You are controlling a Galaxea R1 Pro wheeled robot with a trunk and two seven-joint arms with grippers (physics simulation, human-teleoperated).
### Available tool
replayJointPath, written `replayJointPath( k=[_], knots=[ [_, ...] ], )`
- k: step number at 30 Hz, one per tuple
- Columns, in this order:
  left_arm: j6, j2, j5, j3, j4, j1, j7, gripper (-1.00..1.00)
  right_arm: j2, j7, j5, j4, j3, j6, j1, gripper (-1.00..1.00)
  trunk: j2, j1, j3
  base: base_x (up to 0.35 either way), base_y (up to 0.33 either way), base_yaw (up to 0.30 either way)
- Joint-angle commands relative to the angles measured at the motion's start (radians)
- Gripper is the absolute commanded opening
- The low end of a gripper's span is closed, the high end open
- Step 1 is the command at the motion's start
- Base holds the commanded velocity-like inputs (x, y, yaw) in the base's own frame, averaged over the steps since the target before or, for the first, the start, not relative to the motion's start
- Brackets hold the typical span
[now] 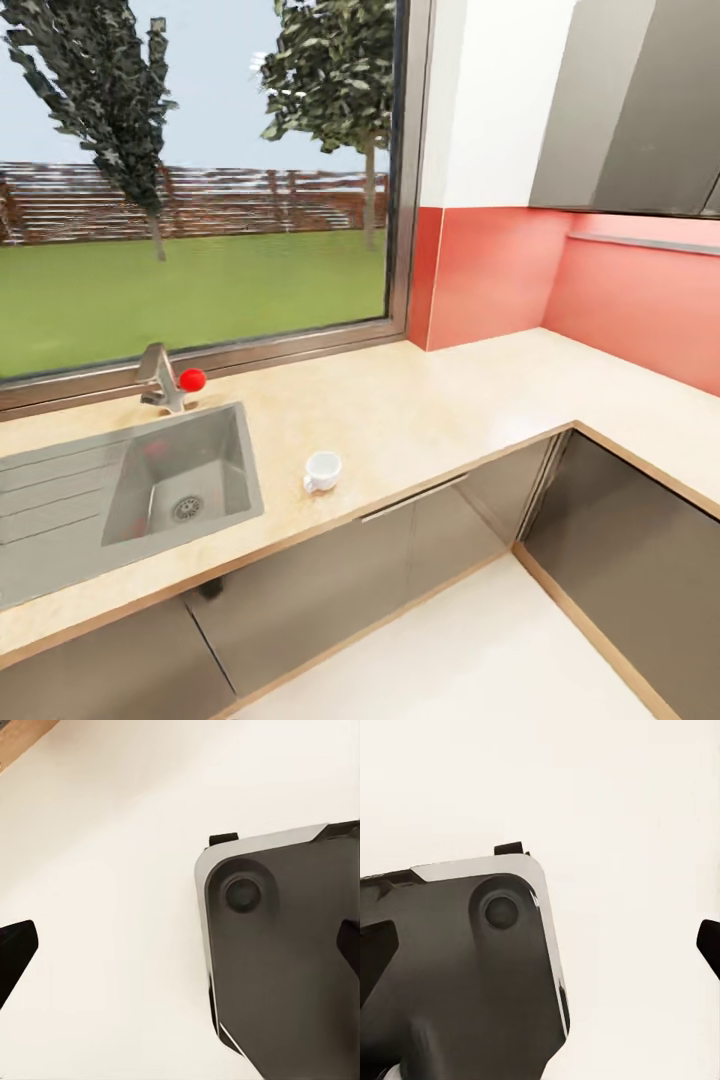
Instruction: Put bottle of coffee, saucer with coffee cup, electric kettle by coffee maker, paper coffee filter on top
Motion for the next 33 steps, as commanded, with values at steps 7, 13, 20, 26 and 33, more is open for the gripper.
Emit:
replayJointPath(
  k=[7,13,20,26,33],
  knots=[
    [0.004,0.015,0.037,0.055,0.018,-0.001,0.043,1.00,-0.002,-0.003,-0.002,0.002,0.008,-0.001,0.000,1.00,-0.001,0.001,-0.003,0.114,-0.235,0.278],
    [0.011,0.039,0.103,0.073,0.041,-0.001,0.109,1.00,-0.011,-0.002,0.001,0.006,0.011,-0.001,0.000,1.00,-0.001,0.001,-0.005,0.019,-0.159,0.276],
    [0.016,0.079,0.123,0.073,0.043,-0.001,0.022,1.00,-0.012,-0.001,0.002,0.006,0.014,-0.001,0.000,1.00,-0.001,0.001,-0.006,0.001,-0.184,0.267],
    [0.016,0.083,0.126,0.073,0.043,-0.001,0.017,1.00,-0.012,-0.001,0.002,0.006,0.014,-0.002,0.000,1.00,-0.001,0.001,0.001,0.000,-0.221,0.172],
    [0.005,0.079,0.125,0.073,0.042,-0.001,0.014,1.00,-0.011,-0.001,0.002,0.005,0.014,-0.003,0.000,1.00,-0.001,0.001,0.012,0.000,-0.073,0.037]
  ],
)
